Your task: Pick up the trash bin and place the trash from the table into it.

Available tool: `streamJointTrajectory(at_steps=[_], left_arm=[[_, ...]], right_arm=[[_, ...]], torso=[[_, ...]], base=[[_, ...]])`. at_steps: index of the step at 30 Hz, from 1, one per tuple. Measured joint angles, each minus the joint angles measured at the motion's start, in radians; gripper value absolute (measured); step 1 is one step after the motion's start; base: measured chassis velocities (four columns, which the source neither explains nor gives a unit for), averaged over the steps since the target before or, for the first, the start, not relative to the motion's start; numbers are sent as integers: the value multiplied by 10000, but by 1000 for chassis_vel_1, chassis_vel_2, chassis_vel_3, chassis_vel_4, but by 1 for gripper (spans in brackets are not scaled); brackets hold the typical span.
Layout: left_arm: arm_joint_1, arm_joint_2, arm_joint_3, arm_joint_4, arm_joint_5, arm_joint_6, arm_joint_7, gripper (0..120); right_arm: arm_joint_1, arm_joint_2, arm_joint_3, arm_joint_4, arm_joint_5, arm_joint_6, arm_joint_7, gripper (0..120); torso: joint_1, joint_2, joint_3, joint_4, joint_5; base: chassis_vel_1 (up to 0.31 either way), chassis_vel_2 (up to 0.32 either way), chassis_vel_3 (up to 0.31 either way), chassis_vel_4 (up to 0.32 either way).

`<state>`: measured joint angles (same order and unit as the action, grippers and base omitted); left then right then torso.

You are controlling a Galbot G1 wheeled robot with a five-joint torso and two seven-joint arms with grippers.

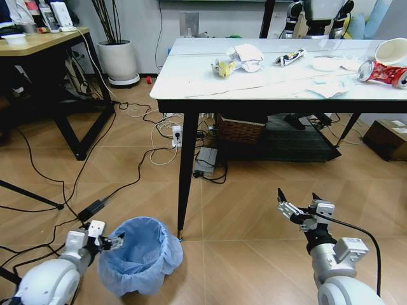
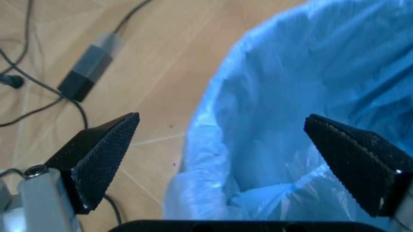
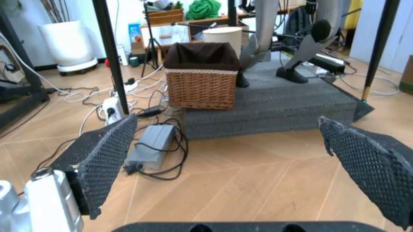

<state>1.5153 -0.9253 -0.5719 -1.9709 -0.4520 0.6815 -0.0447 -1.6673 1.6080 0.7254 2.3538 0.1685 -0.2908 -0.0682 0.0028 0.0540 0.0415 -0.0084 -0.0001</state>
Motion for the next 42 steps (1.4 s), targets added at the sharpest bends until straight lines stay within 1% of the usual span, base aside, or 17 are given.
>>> streamJointTrajectory(at_steps=[6, 21, 22, 23, 25, 26, 29, 30, 32, 33, 34, 36, 38, 39, 40, 41, 42], left_arm=[[-217, -17, 444, 513, 7, 70, -207, 100], [-220, -257, 405, 902, 174, -11, -272, 99], [-221, -277, 406, 920, 185, -14, -258, 98], [-225, -294, 407, 945, 206, -17, -241, 94], [-227, -304, 410, 962, 228, -21, -235, 93], [-230, -322, 415, 995, 293, -34, -212, 84], [-232, -362, 420, 1055, 487, -48, -132, 72], [-232, -362, 420, 1055, 487, -48, -132, 72], [-226, -420, 434, 1061, 522, -64, -98, 61], [-226, -425, 437, 1061, 523, -65, -97, 57], [-229, -434, 453, 1069, 533, -70, -95, 51], [-231, -437, 460, 1075, 541, -71, -96, 49], [-270, -459, 496, 1121, 575, -70, -123, 38], [-270, -459, 496, 1121, 575, -70, -123, 38], [-281, -471, 516, 1134, 577, -71, -128, 32], [-284, -473, 519, 1136, 578, -70, -129, 30], [-294, -498, 542, 1146, 587, -69, -157, 22]], right_arm=[[-58, 0, 131, 35, 22, -12, 16, 100], [-86, 0, 79, 35, -11, -19, 19, 100], [-92, 0, 79, 36, -13, -20, 19, 100], [-98, 0, 79, 40, -14, -20, 19, 100], [-102, 0, 80, 42, -14, -20, 19, 100], [-105, 0, 82, 50, -15, -20, 19, 100], [-105, 0, 86, 68, -15, -20, 17, 100], [-105, 0, 86, 68, -15, -20, 17, 100], [-104, 0, 79, 69, -17, -17, 10, 100], [-103, 0, 78, 69, -18, -17, 8, 100], [-98, 0, 73, 69, -19, -14, 4, 100], [-95, 0, 73, 69, -19, -12, 3, 100], [-81, 0, 72, 68, -19, 10, -8, 100], [-81, 0, 72, 68, -19, 10, -8, 100], [-79, 0, 74, 64, -19, 18, -11, 100], [-77, 0, 76, 62, -19, 21, -13, 100], [-69, 0, 87, 53, -19, 30, -17, 100]], torso=[[1, 4, 4, 0, 2], [3, 10, 8, 1, 1], [3, 11, 9, 1, 1], [3, 11, 9, 1, 1], [3, 11, 9, 1, 2], [3, 11, 9, 0, 2], [4, 12, 10, 1, 1], [4, 12, 10, 1, 1], [4, 13, 11, 0, 1], [4, 13, 11, 0, 2], [4, 14, 11, 0, 2], [4, 14, 11, 1, 1], [4, 15, 12, 0, 2], [4, 15, 12, 0, 2], [4, 15, 12, 0, 1], [4, 15, 12, 0, 1], [4, 16, 12, 1, 6]], base=[[0, 0, 0, 0], [0, 0, 0, 0], [0, 0, 0, 0], [0, 0, 0, 0], [0, 0, 0, 0], [0, 0, 0, 0], [0, 0, 0, 0], [0, 0, 0, 0], [0, 0, 0, 0], [0, 0, 0, 0], [0, 0, 0, 0], [0, 0, 0, 0], [0, 0, 0, 0], [0, 0, 0, 0], [0, 0, 0, 0], [0, 0, 0, 0], [0, 0, 0, 0]])
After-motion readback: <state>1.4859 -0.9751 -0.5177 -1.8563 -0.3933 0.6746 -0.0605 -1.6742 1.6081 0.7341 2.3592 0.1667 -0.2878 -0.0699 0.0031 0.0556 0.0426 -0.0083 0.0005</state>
